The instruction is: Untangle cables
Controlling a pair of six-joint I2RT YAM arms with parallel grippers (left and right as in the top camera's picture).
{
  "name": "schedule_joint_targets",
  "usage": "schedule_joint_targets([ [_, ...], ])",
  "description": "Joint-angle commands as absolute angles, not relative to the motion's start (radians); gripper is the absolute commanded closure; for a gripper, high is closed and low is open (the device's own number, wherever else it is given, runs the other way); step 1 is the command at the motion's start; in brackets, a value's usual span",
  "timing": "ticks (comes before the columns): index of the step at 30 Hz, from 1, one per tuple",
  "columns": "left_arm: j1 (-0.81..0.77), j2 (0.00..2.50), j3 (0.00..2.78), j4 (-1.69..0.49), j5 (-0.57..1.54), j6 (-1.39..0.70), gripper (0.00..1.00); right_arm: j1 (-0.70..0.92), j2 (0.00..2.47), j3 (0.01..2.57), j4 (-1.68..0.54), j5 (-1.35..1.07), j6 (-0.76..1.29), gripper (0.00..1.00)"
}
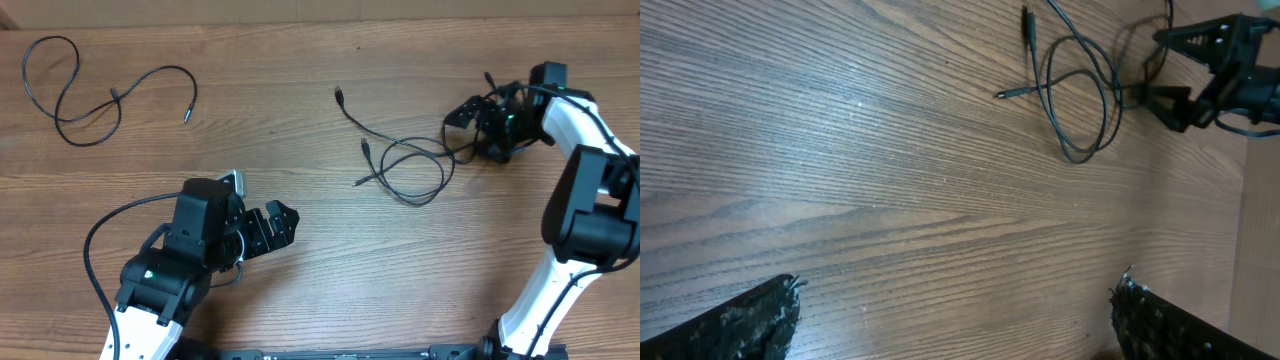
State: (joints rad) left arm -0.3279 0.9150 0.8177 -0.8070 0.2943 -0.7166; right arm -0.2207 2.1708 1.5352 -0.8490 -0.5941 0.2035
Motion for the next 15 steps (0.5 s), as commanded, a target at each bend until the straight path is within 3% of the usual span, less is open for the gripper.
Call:
schedule_joint_targets([
  [1, -0.334, 0.916, 0.817, -0.803, 0.277, -0.73, 0.0, -0.136, 2.276, 1.47, -0.873, -0.648, 0.173, 0.09],
  [8, -0.334, 0.916, 0.817, -0.803, 0.277, -0.73, 0.01, -0.09, 2.111, 1.554, -1.013, -0.168, 0.321, 0.07],
  [13, -0.334, 0.922, 0.817, -0.803, 0.277, -0.73, 0.01, -0.074, 2.006, 1.554, -1.001, -0.134, 0.445, 0.05],
  [15, -0.334, 0.924, 0.817, -0.802, 0.277, -0.73, 0.0, -0.065, 1.996, 1.554, -0.963, -0.137, 0.476, 0.0],
])
